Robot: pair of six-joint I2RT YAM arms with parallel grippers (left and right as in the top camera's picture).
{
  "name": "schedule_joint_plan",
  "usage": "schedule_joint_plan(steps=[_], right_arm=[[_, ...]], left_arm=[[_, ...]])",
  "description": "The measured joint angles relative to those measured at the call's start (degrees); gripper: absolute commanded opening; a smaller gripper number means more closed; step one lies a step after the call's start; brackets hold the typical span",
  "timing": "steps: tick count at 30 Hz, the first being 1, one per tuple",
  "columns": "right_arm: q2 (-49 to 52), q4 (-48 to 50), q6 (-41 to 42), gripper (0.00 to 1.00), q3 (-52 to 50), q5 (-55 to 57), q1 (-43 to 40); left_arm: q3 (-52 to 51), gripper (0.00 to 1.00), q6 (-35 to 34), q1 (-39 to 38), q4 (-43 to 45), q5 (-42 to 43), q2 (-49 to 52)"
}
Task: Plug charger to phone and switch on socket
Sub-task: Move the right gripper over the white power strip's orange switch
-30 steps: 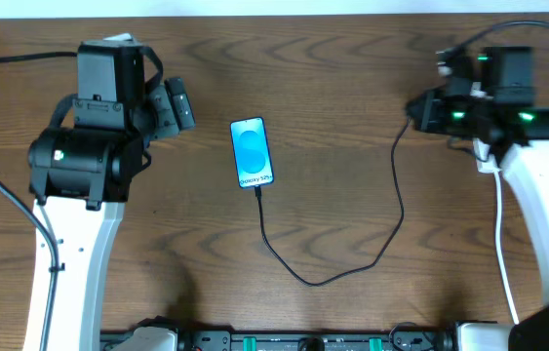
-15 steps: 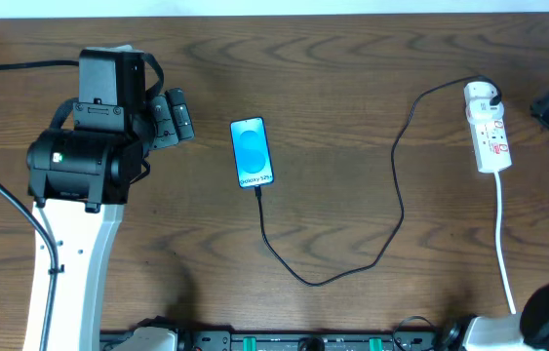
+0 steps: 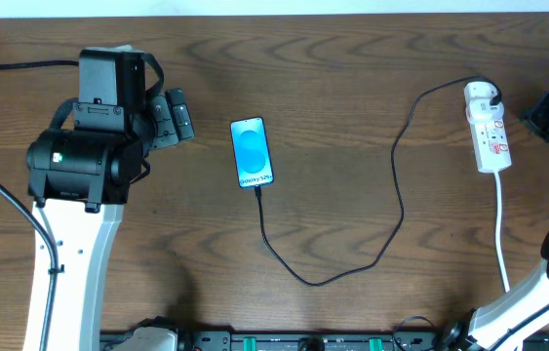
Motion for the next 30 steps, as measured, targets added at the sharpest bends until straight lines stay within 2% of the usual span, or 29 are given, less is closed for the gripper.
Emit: schedule_joint_plan(steps=[14, 30], right_arm=[[6.97, -0.07, -1.53, 0.01, 1.77, -1.84, 1.44], [7.28, -0.28, -1.51, 0.01, 1.79, -1.88, 1.68]], left_arm=[[0.0, 0.98, -0.02, 0.0, 0.0, 0.0, 0.0], [0.0, 0.98, 0.0, 0.0, -0.02, 0.0, 0.0]])
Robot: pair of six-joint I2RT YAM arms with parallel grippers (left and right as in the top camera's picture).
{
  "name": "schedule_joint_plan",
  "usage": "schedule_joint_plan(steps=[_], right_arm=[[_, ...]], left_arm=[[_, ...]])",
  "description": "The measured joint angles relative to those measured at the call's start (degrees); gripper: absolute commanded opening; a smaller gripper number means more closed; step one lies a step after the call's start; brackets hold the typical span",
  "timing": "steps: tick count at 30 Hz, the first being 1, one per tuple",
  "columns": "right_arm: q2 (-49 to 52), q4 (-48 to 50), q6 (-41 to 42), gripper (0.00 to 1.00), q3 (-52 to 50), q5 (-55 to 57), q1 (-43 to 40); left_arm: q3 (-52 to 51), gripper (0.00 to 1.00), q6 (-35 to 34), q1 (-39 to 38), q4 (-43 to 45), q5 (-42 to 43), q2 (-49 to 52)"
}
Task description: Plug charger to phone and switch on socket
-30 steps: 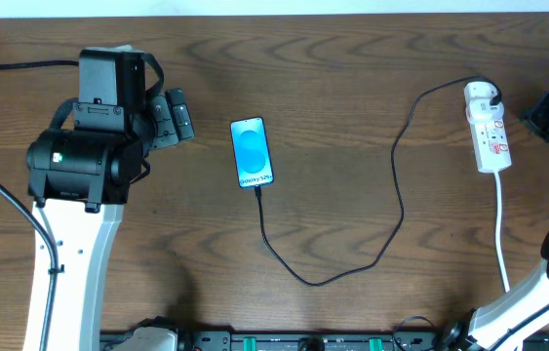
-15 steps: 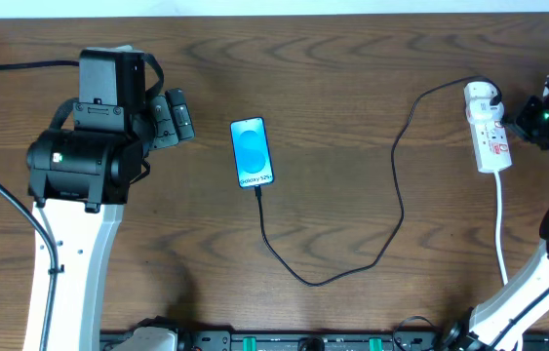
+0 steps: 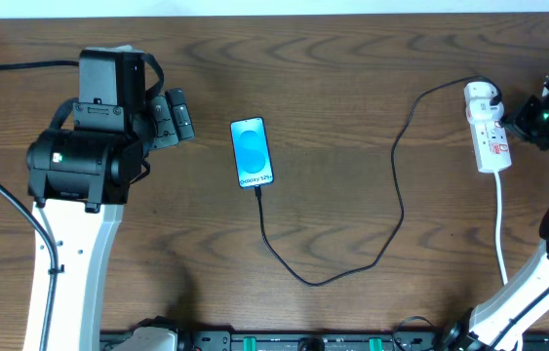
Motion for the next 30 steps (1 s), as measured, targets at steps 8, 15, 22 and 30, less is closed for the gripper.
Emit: schedule_joint_plan(steps=[8, 15, 22, 30], right_arm=[[0.74, -0.37, 0.02, 0.01, 0.31, 0.52, 0.63], [0.79, -1.64, 0.04, 0.01, 0.79, 1.4, 0.98], [0.79, -2.86, 0.83, 0.01, 1.36, 2.75, 1.4], [0.79, -4.15, 4.42, 0.01, 1.49, 2.75, 1.42]], left_arm=[[0.0, 0.98, 0.0, 0.0, 0.0, 0.0, 0.0], [0.0, 0.98, 0.0, 0.0, 0.0, 0.0, 0.0], [0.0, 0.98, -0.02, 0.0, 0.0, 0.0, 0.0], [0.0, 0.98, 0.0, 0.0, -0.02, 0.0, 0.0]])
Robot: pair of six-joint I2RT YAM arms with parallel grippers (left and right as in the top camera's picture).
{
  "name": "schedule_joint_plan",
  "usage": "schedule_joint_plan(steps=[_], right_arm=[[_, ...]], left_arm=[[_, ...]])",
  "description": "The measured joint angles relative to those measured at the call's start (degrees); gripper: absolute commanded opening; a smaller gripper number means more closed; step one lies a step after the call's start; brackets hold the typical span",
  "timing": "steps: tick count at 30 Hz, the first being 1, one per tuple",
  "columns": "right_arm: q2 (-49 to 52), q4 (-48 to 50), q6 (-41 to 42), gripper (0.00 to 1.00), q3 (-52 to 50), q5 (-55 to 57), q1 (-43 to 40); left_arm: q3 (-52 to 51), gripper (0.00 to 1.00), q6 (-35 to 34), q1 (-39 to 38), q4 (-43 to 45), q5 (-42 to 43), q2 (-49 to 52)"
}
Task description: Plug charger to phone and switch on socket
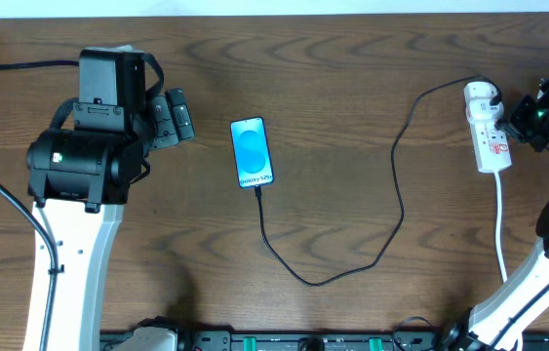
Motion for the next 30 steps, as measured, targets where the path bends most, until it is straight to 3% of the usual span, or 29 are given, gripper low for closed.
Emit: schedule_joint_plan(steps=[13, 30], right_arm=[[0.37, 4.5, 8.79, 0.01, 0.04, 4.74, 1.4], [0.39, 3.17, 10.21, 0.01, 0.11, 3.3, 1.27]], left_arm=[[0.0, 0.98, 0.0, 0.0, 0.0, 0.0, 0.0], [0.0, 0.98, 0.0, 0.0, 0.0, 0.0, 0.0]])
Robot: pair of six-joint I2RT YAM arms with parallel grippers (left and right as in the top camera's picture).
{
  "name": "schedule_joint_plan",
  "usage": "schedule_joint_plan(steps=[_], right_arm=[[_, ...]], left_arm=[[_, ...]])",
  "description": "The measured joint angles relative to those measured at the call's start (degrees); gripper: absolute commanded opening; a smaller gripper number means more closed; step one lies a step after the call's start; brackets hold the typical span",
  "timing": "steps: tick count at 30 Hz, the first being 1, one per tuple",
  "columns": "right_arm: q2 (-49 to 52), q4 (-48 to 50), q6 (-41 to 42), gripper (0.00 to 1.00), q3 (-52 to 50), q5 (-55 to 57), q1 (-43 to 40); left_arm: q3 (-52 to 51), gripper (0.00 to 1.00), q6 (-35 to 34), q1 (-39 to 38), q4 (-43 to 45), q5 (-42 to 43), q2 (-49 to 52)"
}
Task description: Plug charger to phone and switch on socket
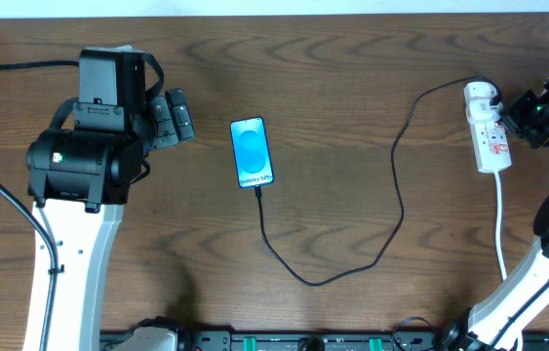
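The phone lies face up mid-table with its blue screen lit. A black charger cable is plugged into the phone's lower end, loops across the table and climbs to the plug seated in the white socket strip. My right gripper sits close against the strip's right side near its upper end; its dark fingers look closed together. My left gripper hovers left of the phone, apart from it, and its jaw gap cannot be made out.
The strip's white lead runs down toward the front edge on the right. The left arm's bulky base stands at the left. A rail of fittings lines the front edge.
My right gripper has shifted a little left and up, closer to the socket strip's right side. Phone, cable and left arm are unchanged.
My right gripper was at the far right edge, well off the socket strip. A second later it stood nearer the strip, then just beside it, and now it is against the strip's upper right side. The phone stayed plugged in and lit throughout.
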Motion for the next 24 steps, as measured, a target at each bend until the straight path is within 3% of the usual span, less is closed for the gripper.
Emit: schedule_joint_plan(steps=[24], right_arm=[[0.0, -1.9, 3.67, 0.01, 0.66, 0.28, 0.22]], left_arm=[[0.0, 0.98, 0.0, 0.0, 0.0, 0.0, 0.0]])
